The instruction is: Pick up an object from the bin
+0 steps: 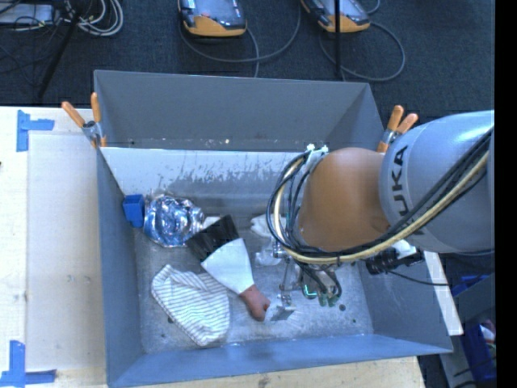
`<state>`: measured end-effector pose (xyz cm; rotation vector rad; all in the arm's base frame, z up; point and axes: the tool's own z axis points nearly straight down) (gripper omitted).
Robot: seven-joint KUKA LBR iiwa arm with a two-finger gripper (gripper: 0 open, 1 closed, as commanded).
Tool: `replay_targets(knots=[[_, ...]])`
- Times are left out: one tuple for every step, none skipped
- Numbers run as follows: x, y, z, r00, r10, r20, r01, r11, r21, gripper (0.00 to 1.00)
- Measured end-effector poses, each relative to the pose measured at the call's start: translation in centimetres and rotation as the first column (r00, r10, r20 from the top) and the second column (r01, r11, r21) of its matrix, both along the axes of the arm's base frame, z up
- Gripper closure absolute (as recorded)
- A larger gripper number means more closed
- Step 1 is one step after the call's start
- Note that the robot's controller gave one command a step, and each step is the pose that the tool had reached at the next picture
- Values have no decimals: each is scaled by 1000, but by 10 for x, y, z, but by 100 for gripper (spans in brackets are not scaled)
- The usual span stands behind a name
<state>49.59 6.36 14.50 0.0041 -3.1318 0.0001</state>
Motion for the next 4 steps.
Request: replay_targets(knots=[[2, 0, 3, 1000, -2, 7, 2, 1000, 1, 0], [16, 4, -69, 998, -70, -7, 70, 998, -2, 100], [16, 4, -69, 998, -70, -7, 70, 998, -2, 100], [-3, -17, 51, 1000, -2, 9, 2, 1000, 0, 100]])
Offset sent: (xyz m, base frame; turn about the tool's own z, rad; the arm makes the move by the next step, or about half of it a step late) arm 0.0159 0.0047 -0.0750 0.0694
